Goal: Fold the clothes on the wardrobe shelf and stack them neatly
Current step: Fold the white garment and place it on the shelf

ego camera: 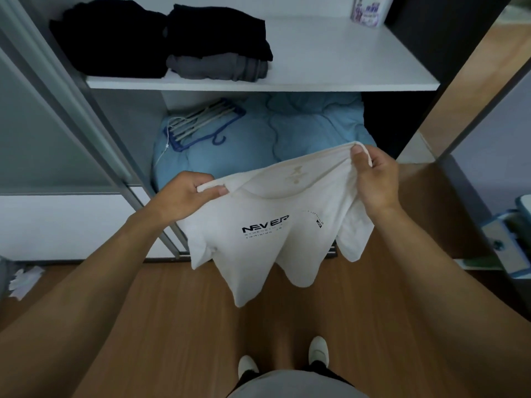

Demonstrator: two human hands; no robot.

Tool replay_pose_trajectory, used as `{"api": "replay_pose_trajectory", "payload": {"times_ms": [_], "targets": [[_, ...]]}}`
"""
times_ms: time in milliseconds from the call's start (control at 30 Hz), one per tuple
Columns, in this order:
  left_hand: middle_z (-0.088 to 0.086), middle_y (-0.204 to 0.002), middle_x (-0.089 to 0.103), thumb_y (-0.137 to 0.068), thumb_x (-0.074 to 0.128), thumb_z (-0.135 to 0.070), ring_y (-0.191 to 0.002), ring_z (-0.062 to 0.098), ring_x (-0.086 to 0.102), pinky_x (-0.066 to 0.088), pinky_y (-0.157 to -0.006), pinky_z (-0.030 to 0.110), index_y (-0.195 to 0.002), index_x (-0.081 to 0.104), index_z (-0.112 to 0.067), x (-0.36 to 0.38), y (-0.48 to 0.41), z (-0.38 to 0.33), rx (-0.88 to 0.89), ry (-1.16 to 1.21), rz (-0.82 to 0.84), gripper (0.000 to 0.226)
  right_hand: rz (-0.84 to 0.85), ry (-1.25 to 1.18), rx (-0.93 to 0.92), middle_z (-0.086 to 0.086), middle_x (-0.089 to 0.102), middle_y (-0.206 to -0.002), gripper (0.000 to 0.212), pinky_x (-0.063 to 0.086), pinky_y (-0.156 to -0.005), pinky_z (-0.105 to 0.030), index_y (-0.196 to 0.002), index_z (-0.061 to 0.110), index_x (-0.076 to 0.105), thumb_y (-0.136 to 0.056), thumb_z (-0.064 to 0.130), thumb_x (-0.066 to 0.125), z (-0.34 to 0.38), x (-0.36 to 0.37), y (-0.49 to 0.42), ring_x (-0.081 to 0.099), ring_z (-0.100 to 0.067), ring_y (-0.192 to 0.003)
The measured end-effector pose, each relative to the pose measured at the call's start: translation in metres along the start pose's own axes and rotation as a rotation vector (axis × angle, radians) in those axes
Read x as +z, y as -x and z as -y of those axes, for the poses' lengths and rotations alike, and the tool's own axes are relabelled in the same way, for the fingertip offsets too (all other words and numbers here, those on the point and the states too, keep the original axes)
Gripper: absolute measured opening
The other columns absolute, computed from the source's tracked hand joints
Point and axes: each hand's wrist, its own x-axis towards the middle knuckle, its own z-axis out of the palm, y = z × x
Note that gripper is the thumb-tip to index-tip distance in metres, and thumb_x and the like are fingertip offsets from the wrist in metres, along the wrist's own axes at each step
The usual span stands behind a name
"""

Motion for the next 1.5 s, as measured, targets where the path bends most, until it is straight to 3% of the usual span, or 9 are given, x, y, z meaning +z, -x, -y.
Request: {"api": "replay_pose_trajectory", "payload": {"times_ms": [233, 467, 600, 700, 833, 1133, 1233, 1333, 1500], "targets": [[0.017, -0.068, 0.059, -0.095, 0.052, -0.060, -0.062, 0.018, 0.055, 0.041, -0.059, 0.027, -0.079, 0.057, 0.008, 0.043, -0.038, -0.033, -0.120, 0.146, -0.241, 0.070, 0.003, 0.079, 0.124, 0.004, 0.046, -0.066, 0.040, 0.035, -0.055, -0.023, -0.077, 0.002, 0.057, -0.099, 0.035, 0.055, -0.021, -0.026, -0.036, 0.041, -0.005, -0.059], [0.016, -0.078, 0.067, -0.090, 0.058, -0.053, -0.066, 0.023, 0.061, 0.046, -0.065, 0.030, -0.085, 0.070, -0.002, 0.092, -0.081, -0.084, -0.375, 0.354, -0.283, 0.053, 0.067, -0.001, 0.372, -0.001, 0.049, -0.073, 0.031, 0.036, -0.058, -0.028, -0.079, 0.013, 0.048, -0.100, 0.036, 0.045, -0.028, -0.021, -0.042, 0.047, -0.014, -0.068], [0.005, -0.064, 0.045, -0.086, 0.059, -0.058, -0.056, 0.017, 0.042, 0.031, -0.059, 0.029, -0.068, 0.051, -0.019, 0.116, -0.096, -0.119, -0.318, 0.294, -0.154, 0.044, 0.177, -0.119, 0.403, -0.002, 0.045, -0.067, 0.026, 0.037, -0.054, -0.029, -0.079, 0.014, 0.049, -0.098, 0.032, 0.047, -0.013, -0.015, -0.042, 0.045, -0.017, -0.062], [-0.004, -0.052, 0.028, -0.093, 0.059, -0.050, -0.043, 0.011, 0.025, 0.019, -0.044, 0.027, -0.055, 0.030, -0.025, 0.138, -0.104, -0.140, -0.244, 0.207, -0.117, 0.055, 0.289, -0.219, 0.440, -0.005, 0.064, -0.076, 0.023, 0.049, -0.050, -0.026, -0.089, 0.012, 0.061, -0.099, 0.027, 0.046, -0.003, -0.012, -0.044, 0.061, -0.019, -0.058], [0.001, -0.060, 0.051, -0.099, 0.054, -0.048, -0.053, 0.010, 0.046, 0.034, -0.050, 0.023, -0.065, 0.055, -0.002, 0.157, -0.110, -0.160, -0.106, 0.151, -0.090, 0.057, 0.385, -0.325, 0.515, -0.012, 0.075, -0.093, 0.028, 0.055, -0.051, -0.025, -0.112, 0.011, 0.065, -0.101, 0.028, 0.044, 0.003, -0.022, -0.051, 0.075, -0.024, -0.068], [-0.016, -0.076, 0.062, -0.089, 0.072, -0.034, -0.069, -0.001, 0.058, 0.046, -0.062, 0.015, -0.094, 0.063, -0.023, 0.182, -0.124, -0.184, 0.083, 0.195, 0.033, 0.015, 0.413, -0.484, 0.583, -0.009, 0.074, -0.079, 0.018, 0.062, -0.072, -0.036, -0.107, 0.007, 0.065, -0.098, 0.018, 0.054, -0.004, -0.068, -0.077, 0.075, -0.021, -0.067], [0.008, -0.103, 0.067, -0.083, 0.079, -0.012, -0.091, 0.013, 0.065, 0.055, -0.080, 0.033, -0.112, 0.058, -0.015, 0.191, -0.128, -0.184, 0.083, 0.140, 0.066, 0.036, 0.436, -0.513, 0.593, -0.004, 0.075, -0.074, 0.014, 0.062, -0.068, -0.034, -0.098, 0.011, 0.065, -0.098, 0.020, 0.055, -0.009, -0.080, -0.084, 0.075, -0.022, -0.071], [-0.002, -0.091, 0.063, -0.087, 0.076, -0.016, -0.077, 0.001, 0.058, 0.050, -0.069, 0.022, -0.103, 0.058, -0.023, 0.196, -0.132, -0.190, 0.113, 0.056, 0.039, 0.025, 0.413, -0.500, 0.580, -0.004, 0.074, -0.081, 0.013, 0.062, -0.070, -0.033, -0.097, 0.013, 0.066, -0.098, 0.022, 0.057, -0.017, -0.090, -0.092, 0.076, -0.025, -0.080], [-0.012, -0.070, 0.045, -0.093, 0.069, -0.022, -0.059, 0.000, 0.040, 0.035, -0.056, 0.015, -0.088, 0.055, -0.014, 0.201, -0.140, -0.200, 0.161, -0.143, 0.072, 0.017, 0.365, -0.158, 0.451, -0.006, 0.077, -0.082, 0.010, 0.057, -0.055, -0.024, -0.089, 0.014, 0.064, -0.094, 0.021, 0.059, -0.030, -0.111, -0.104, 0.074, -0.017, -0.061]]}}
